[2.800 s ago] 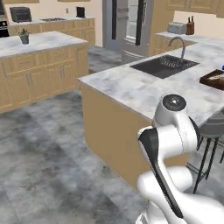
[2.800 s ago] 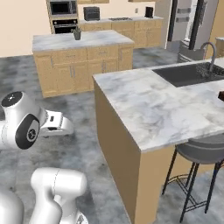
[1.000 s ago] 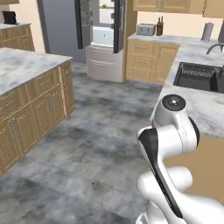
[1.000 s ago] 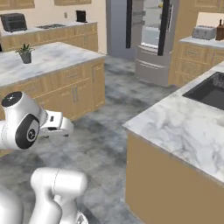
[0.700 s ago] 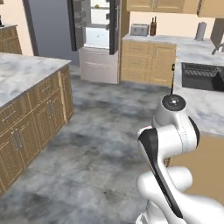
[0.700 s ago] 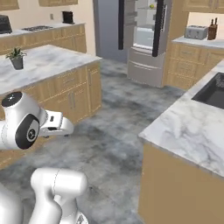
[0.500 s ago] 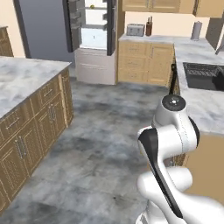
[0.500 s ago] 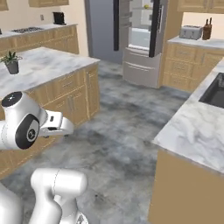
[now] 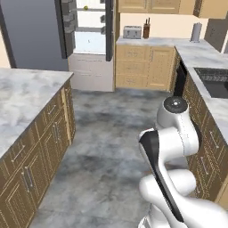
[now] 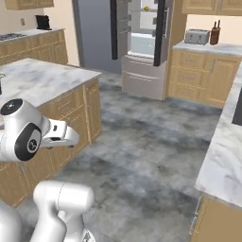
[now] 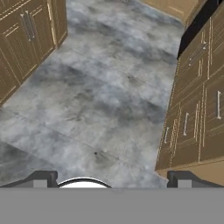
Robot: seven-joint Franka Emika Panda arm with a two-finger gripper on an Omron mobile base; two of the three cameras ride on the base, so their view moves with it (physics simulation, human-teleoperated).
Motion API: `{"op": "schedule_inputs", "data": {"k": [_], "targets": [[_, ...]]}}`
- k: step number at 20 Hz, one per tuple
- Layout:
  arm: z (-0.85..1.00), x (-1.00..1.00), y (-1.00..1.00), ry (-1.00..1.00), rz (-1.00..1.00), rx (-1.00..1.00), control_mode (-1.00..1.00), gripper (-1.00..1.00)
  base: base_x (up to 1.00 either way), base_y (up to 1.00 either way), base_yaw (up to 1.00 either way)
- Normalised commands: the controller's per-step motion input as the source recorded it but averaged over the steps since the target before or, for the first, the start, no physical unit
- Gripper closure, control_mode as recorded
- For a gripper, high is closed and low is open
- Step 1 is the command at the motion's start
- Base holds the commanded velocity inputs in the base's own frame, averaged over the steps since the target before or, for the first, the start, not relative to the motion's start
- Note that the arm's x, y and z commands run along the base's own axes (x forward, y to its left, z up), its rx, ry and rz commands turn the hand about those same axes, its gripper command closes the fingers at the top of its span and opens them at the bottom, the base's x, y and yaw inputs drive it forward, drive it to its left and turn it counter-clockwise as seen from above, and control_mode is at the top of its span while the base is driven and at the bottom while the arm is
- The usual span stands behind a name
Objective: Gather the lemon and mushroom from the fridge and place them on a tray on the dining counter. Then gather the steak and fish from the fridge and place them on the other tray.
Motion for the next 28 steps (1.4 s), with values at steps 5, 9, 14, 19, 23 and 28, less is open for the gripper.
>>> {"op": "schedule_inputs", "data": {"k": [5, 9, 14, 19, 23, 28], "targets": [[0.00, 0.00, 0.00, 0.00, 0.00, 0.00, 1.00, -1.00, 1.00, -0.03, -0.03], [0.00, 0.00, 0.00, 0.00, 0.00, 0.00, 1.00, -1.00, 1.00, -0.03, 0.00], [0.00, 0.00, 0.00, 0.00, 0.00, 0.00, 1.00, -1.00, 1.00, 0.00, 0.00], [0.00, 0.00, 0.00, 0.00, 0.00, 0.00, 1.00, -1.00, 1.00, 0.19, 0.00], [0.00, 0.00, 0.00, 0.00, 0.00, 0.00, 1.00, -1.00, 1.00, 0.28, 0.01], [0.00, 0.00, 0.00, 0.00, 0.00, 0.00, 1.00, -1.00, 1.00, 0.24, 0.04]]}}
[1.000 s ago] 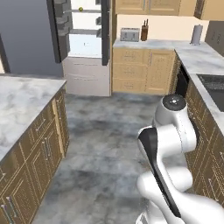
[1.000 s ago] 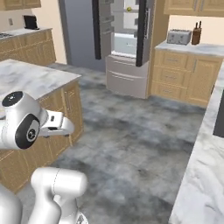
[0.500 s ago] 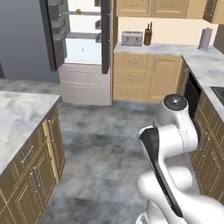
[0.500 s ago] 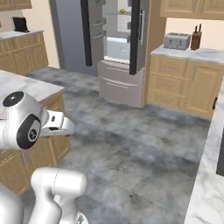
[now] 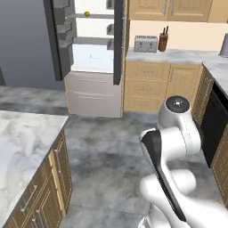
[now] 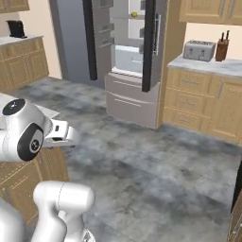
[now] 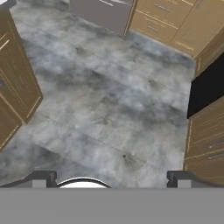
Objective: Gather the lemon and mushroom from the fridge and place them on a tray on the dining counter. Then gather the steak and fish from the fridge and place them on the other tray.
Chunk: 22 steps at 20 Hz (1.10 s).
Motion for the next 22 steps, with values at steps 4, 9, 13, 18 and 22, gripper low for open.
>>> {"op": "schedule_inputs", "data": {"k": [4, 9, 13, 18, 22], "targets": [[0.00, 0.00, 0.00, 0.00, 0.00, 0.00, 1.00, -1.00, 1.00, 0.11, 0.08], [0.00, 0.00, 0.00, 0.00, 0.00, 0.00, 1.00, -1.00, 1.00, 0.02, 0.10], [0.00, 0.00, 0.00, 0.00, 0.00, 0.00, 1.00, -1.00, 1.00, 0.00, 0.11], [0.00, 0.00, 0.00, 0.00, 0.00, 0.00, 1.00, -1.00, 1.00, 0.00, 0.11], [0.00, 0.00, 0.00, 0.00, 0.00, 0.00, 1.00, -1.00, 1.00, 0.02, 0.10]]}}
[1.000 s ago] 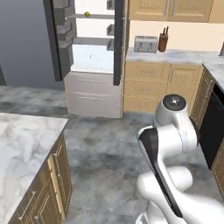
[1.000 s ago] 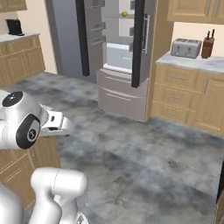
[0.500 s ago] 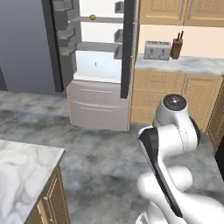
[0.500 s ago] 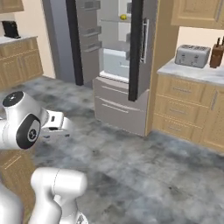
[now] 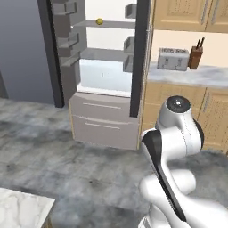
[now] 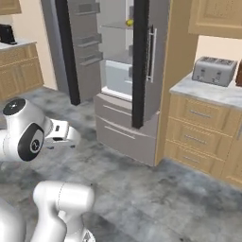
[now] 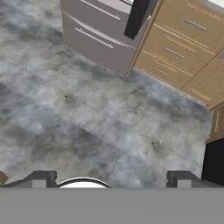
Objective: Gather the lemon and mushroom from the fridge and place them on a tray on the dining counter. Then gather the steak and fish from the fridge and place them on the other tray.
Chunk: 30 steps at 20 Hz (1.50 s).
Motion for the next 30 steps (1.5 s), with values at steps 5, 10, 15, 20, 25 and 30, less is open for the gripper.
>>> {"op": "schedule_inputs", "data": {"k": [5, 10, 15, 20, 25, 30], "targets": [[0.00, 0.00, 0.00, 0.00, 0.00, 0.00, 1.00, -1.00, 1.00, 0.08, 0.10], [0.00, 0.00, 0.00, 0.00, 0.00, 0.00, 1.00, -1.00, 1.00, 0.33, 0.05], [0.00, 0.00, 0.00, 0.00, 0.00, 0.00, 1.00, -1.00, 1.00, 0.40, 0.00], [0.00, 0.00, 0.00, 0.00, 0.00, 0.00, 1.00, -1.00, 0.84, 0.29, -0.08], [0.00, 0.00, 0.00, 0.00, 0.00, 0.00, 1.00, -1.00, 0.42, 0.02, -0.25], [0.00, 0.00, 0.00, 0.00, 0.00, 0.00, 1.00, -1.00, 0.48, 0.40, -0.35]]}}
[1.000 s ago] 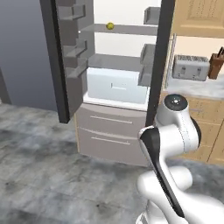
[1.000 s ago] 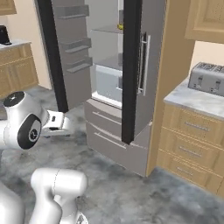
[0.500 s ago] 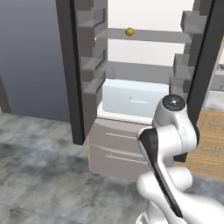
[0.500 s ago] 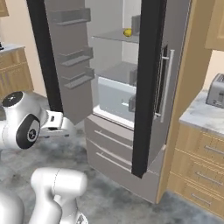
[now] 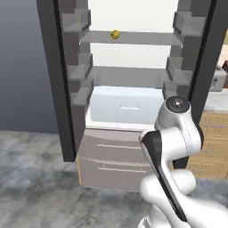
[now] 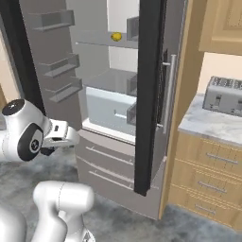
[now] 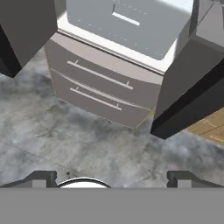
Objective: Gather the lemon and mushroom from the fridge and place them on a tray on the dining counter. Then gather the steak and fish from the fridge and place them on the other tray.
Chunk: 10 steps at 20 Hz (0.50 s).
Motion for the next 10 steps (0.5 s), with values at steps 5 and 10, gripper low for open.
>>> {"op": "schedule_inputs", "data": {"k": [5, 10], "targets": [[0.00, 0.00, 0.00, 0.00, 0.00, 0.00, 1.00, -1.00, 0.51, 0.57, -0.33], [0.00, 0.00, 0.00, 0.00, 0.00, 0.00, 1.00, -1.00, 0.46, 0.20, -0.23]]}}
